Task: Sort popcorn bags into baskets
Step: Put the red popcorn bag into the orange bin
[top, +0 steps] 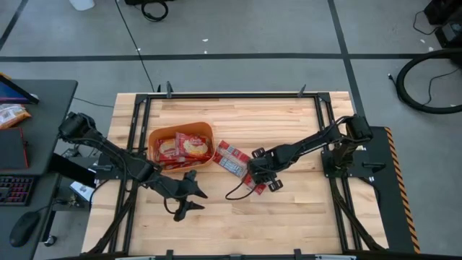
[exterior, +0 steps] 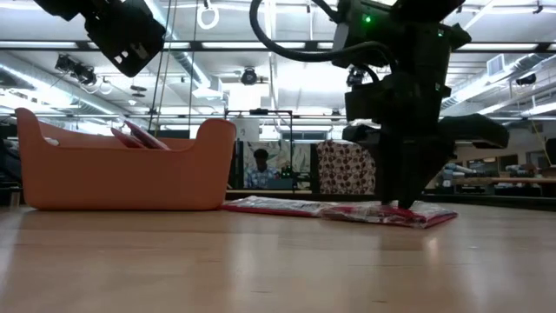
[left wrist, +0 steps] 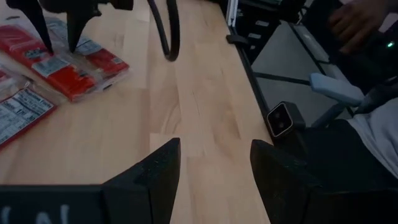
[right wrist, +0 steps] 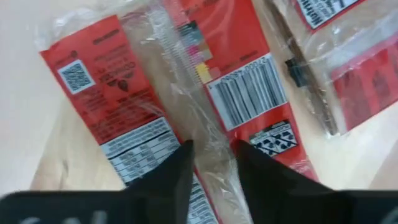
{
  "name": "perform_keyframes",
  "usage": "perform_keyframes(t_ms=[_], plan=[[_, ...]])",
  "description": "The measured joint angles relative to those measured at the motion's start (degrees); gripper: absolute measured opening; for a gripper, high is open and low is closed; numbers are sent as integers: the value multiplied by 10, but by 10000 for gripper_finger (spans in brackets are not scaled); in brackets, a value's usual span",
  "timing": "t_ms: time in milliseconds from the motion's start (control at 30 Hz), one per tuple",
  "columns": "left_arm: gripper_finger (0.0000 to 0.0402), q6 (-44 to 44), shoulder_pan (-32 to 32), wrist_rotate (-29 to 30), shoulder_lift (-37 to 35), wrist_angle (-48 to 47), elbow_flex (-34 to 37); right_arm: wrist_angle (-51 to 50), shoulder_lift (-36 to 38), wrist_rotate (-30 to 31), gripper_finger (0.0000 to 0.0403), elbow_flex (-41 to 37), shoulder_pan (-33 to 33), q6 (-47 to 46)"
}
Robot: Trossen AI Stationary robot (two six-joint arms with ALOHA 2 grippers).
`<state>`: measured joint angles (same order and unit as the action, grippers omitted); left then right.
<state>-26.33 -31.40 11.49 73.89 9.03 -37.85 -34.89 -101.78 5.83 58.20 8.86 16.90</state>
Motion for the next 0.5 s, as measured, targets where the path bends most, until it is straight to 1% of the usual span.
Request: perform_keyframes(t_ms=[100,200,233,333,400,500], plan=[[199,0,0,0,0,11,0,-1,-1,-16,76,0,0,-5],[199,0,0,0,0,11,0,-2,-1,-24,22,-1,0,-31],[199,0,0,0,0,11,0,-2,-1,-25,12,-1,1,-40],[199,1,-1,0,0,11,0,-4,0,-21,11,2,8,-71],[199,2,-1,0,0,11,0,-24,1,-22,9,12,12,-86],[199,32,-1,10,0,11,0,-44,12,-27,5,28,16,-104]])
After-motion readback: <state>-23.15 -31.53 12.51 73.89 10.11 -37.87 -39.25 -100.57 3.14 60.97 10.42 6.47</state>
